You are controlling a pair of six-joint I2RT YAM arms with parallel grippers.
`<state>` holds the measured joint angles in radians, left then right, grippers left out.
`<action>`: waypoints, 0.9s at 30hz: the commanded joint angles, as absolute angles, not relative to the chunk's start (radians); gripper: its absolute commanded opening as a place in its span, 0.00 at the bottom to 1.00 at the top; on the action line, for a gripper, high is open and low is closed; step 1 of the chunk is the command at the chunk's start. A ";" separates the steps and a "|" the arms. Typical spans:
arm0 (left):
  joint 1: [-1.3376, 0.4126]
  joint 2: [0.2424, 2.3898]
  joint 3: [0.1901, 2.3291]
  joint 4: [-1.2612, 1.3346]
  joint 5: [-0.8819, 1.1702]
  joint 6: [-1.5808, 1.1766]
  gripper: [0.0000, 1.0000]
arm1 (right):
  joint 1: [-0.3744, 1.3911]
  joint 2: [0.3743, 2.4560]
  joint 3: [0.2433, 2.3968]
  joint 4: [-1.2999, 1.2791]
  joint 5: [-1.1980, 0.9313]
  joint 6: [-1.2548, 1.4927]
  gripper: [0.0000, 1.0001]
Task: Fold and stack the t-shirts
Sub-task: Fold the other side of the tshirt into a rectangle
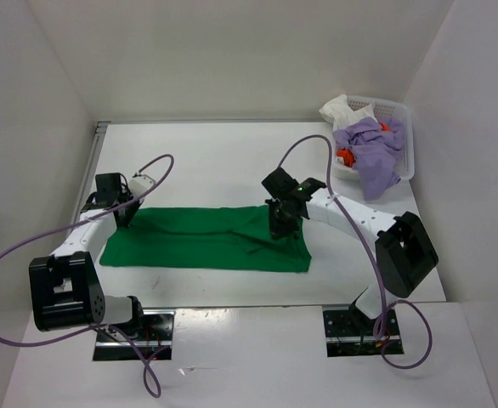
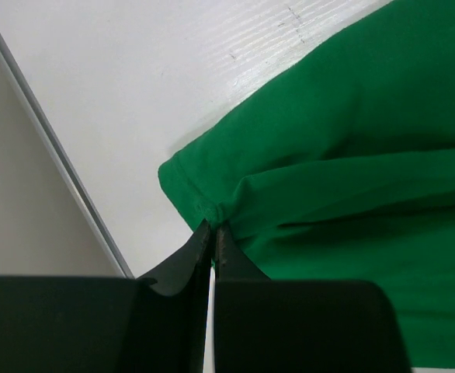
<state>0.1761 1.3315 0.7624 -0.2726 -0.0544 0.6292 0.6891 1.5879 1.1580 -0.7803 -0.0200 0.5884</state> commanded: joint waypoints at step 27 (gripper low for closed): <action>0.180 1.368 0.865 -0.632 0.043 0.908 0.61 | 0.718 1.640 1.054 -0.696 -0.095 0.609 0.00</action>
<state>0.1932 1.3563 0.8577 -0.5415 -0.0059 0.8379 0.7090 1.6283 1.0649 -0.7269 -0.0948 0.6052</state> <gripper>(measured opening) 0.611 0.004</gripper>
